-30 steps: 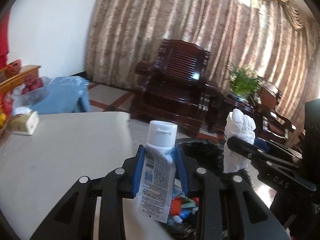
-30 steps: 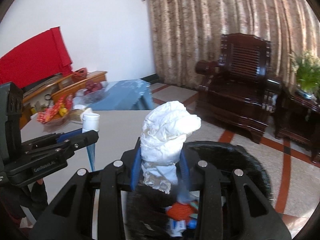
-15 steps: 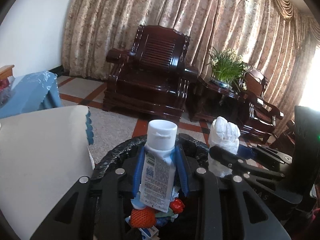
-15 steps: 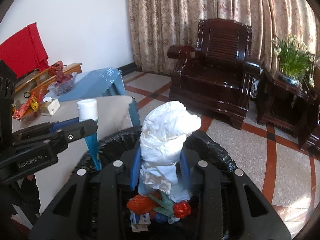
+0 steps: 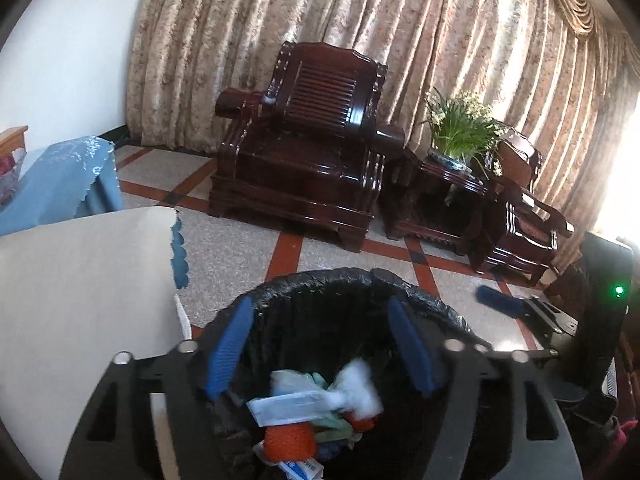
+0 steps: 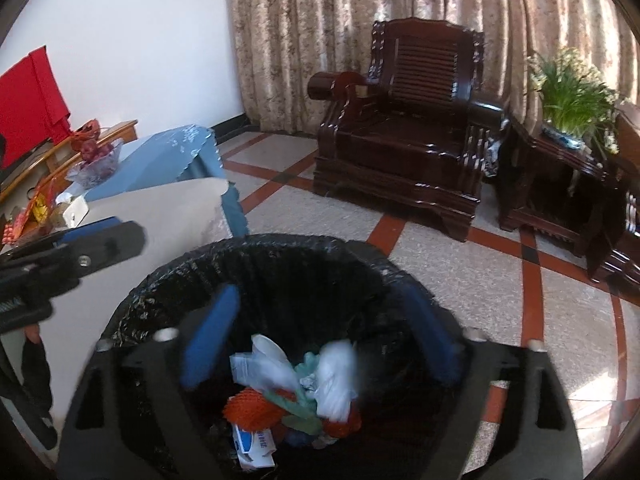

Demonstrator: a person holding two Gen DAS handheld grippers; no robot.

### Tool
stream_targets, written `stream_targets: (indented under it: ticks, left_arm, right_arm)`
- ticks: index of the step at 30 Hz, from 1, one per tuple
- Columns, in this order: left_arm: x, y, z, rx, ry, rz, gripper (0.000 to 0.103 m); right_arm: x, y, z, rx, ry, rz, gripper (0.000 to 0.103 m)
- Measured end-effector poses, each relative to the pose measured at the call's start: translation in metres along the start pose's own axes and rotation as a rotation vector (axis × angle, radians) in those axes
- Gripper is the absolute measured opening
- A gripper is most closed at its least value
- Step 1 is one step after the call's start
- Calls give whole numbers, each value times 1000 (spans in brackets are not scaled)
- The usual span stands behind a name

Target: Collect trash

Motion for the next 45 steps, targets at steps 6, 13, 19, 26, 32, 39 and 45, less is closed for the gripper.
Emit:
stream_targets:
  ticks: [6,13,19,26,32,39,45]
  left_arm:
    - [7,30,-15,57,31,27,92]
    - [6,79,-20,141,-10,48,97]
    - [1,121,-14,190,-26,58,97]
    - [-2,164,-16,236,-3,81,97]
    - [-4,195,-15,278,-5,102,97]
    - [-3,225,-14,309,-6,144,97]
    - [-7,246,-9,318,-18,182,97]
  right_arm:
    - [5,28,-2,46,-73,10,97]
    - [16,74,-27,102,-52,44,97]
    - [27,116,-52,141,-33,73,98]
    - [39,157,-68,157,-16,103,98]
    - [43,181,-83,163,10,120,98]
    - [42,201,-105,171,60,140,98]
    - [43,214,-118,180,90,159,98]
Point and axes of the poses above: each gripper's, at about its wrist camera, not at the fingertips, and y roughly against the way its jaws point, z to its right, x to its top, the point moved 8 cm from there along -y, roughly the way its jaws point, and after that the axes turned 2 degrees about y, right-handed, at the moved point
